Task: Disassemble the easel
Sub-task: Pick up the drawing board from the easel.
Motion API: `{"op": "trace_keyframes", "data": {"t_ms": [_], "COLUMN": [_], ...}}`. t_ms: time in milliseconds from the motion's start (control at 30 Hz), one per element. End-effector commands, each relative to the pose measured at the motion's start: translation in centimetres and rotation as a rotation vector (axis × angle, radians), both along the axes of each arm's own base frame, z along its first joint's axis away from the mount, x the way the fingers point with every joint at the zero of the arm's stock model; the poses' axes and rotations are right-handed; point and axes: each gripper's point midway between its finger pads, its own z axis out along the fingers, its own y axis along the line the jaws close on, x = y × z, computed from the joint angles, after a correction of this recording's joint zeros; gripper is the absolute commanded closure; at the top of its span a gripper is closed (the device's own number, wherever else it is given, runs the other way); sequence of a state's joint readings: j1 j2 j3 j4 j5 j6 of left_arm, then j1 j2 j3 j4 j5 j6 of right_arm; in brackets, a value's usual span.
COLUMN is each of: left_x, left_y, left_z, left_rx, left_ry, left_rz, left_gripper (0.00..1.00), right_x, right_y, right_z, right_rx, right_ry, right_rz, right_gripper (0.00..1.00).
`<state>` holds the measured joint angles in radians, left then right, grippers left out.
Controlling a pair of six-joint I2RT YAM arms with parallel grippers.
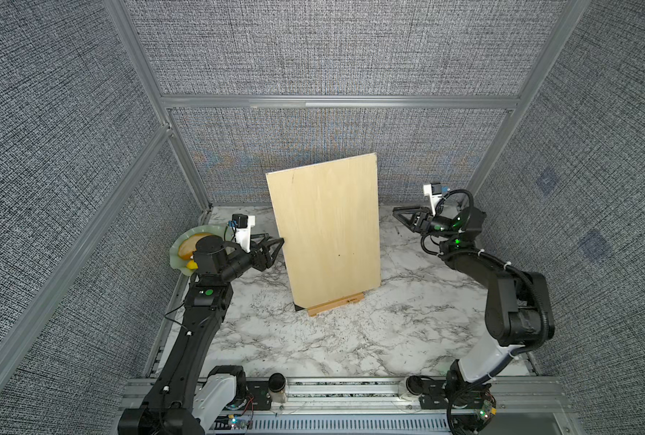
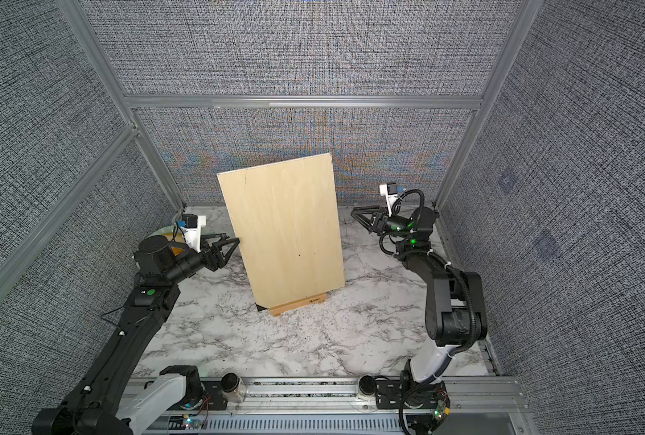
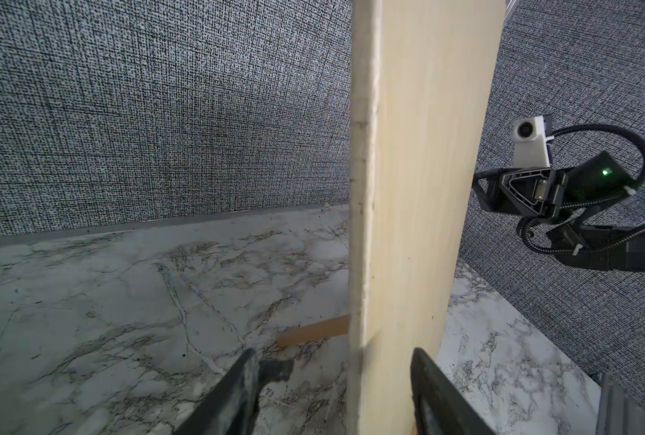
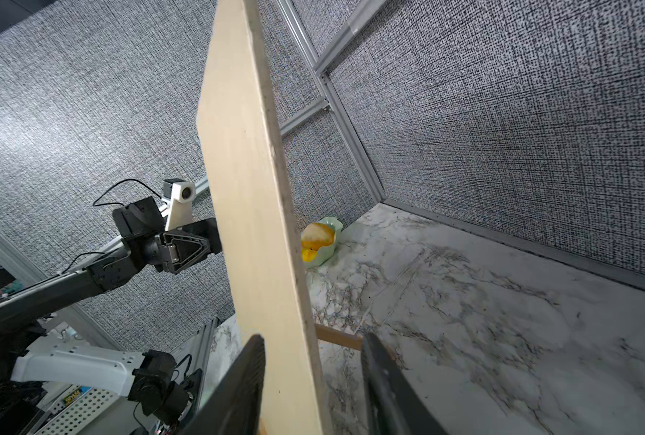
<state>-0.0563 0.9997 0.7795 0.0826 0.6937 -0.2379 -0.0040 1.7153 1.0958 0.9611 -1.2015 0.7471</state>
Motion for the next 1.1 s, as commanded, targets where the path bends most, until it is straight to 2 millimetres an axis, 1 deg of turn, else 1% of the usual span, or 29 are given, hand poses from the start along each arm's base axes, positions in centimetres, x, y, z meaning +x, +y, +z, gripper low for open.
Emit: {"op": "trace_keyframes", "data": {"t_ms": [0,67,233,400,600,867,1067], "left_x": [0.0,0.0,-0.2,-0.2,0.2,0.6,0.6], "left_y": [-0.4,-0.5,-0.8,-0.9,-1.0,-1.4,-1.8], "left_z": [1.0,1.2,1.2,1.2,0.7,0.9,0.7], "left_rx": [-0.011,-0.012,-0.004,-0.001,0.000,-0.018,-0.021], "left_ry": [-0.047,-0.052,-0.056,-0.059,-0.047,-0.053,-0.052], "left_rz": [-0.033,-0.046,-0.069,-0.084,-0.095,-0.137,-0.170], "left_gripper": [0.36,0.36,0.35,0.35,0.38,0.45,0.48], "right_x": [0.5,0.3,-0.6,-1.3,-1.9,-1.1,-0.8], "right_y": [1.0,1.8,3.1,3.8,4.2,4.3,4.5], "right_z": [-3.8,-4.2,-3.8,-3.9,-3.8,-4.4,-4.2], "right_rx": [-0.158,-0.217,-0.202,-0.189,-0.186,-0.184,-0.172], "right_ry": [0.067,0.059,0.049,0.045,0.033,0.051,0.047], "right_rz": [-0.006,0.012,0.103,0.161,0.187,0.186,0.214], "right_gripper": [0.54,0.52,0.52,0.51,0.52,0.52,0.52]}}
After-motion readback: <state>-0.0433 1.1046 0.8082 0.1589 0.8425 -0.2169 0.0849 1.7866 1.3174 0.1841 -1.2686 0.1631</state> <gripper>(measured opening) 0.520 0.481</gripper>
